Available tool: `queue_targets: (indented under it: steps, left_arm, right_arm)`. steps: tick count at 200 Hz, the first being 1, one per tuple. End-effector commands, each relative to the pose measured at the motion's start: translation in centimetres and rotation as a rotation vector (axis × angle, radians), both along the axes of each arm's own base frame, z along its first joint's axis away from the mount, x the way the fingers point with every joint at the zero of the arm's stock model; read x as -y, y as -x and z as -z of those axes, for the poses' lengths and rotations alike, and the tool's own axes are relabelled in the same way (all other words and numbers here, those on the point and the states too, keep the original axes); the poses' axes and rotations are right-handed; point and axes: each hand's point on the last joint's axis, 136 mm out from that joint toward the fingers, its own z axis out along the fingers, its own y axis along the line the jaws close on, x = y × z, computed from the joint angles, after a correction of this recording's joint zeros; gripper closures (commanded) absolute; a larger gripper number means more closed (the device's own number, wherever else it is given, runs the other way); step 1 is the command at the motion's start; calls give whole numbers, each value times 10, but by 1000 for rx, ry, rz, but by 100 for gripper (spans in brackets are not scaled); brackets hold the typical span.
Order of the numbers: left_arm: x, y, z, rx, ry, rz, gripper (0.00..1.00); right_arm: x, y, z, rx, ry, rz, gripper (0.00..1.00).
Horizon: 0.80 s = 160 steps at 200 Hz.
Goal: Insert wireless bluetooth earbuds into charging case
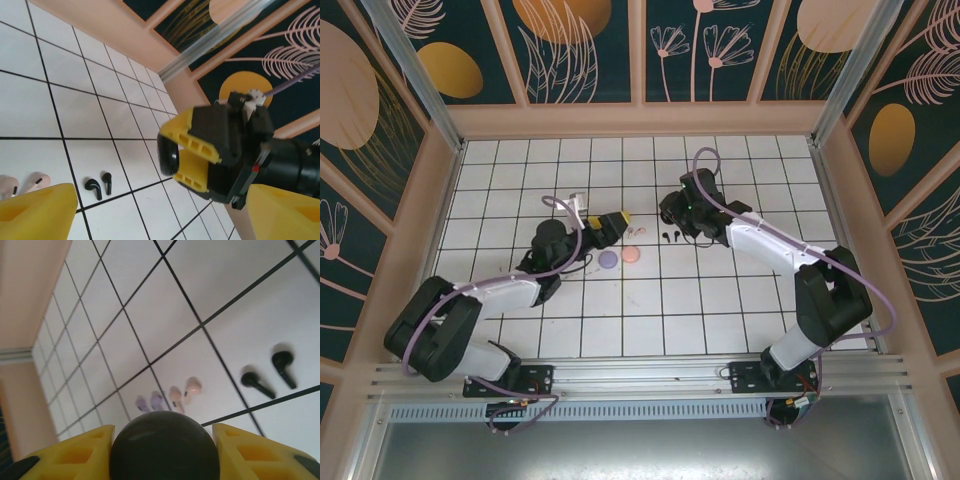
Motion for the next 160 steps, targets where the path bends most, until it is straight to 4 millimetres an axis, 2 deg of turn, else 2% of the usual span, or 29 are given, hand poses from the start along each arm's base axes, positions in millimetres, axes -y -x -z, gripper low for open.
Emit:
queue_targets:
  steps: [1,37,45,50,76,108,160]
  left_arm:
    - [18,-6,-16,71,58,21,17]
    - [49,-10,-8,72,77,86,26]
    - [54,-10,-14,87,87,97,28]
    - [58,-13,-3,70,72,98,29]
    - [75,-17,-1,74,74,125,34]
    - [86,-22,3,73,71,137,39]
    - [92,-31,7,76,61,132,46]
  right_arm:
    - [-8,-3,-17,-11,-161,81,67]
    - [-1,0,-27,-4,-179,141,67]
    - [0,1,-28,-1,-172,145,67]
    - [1,1,-30,2,-171,147,67]
    - [2,2,-30,0,-165,151,67]
    - [-1,3,-29,-1,-167,143,67]
    - [-4,4,-26,-3,-163,135,67]
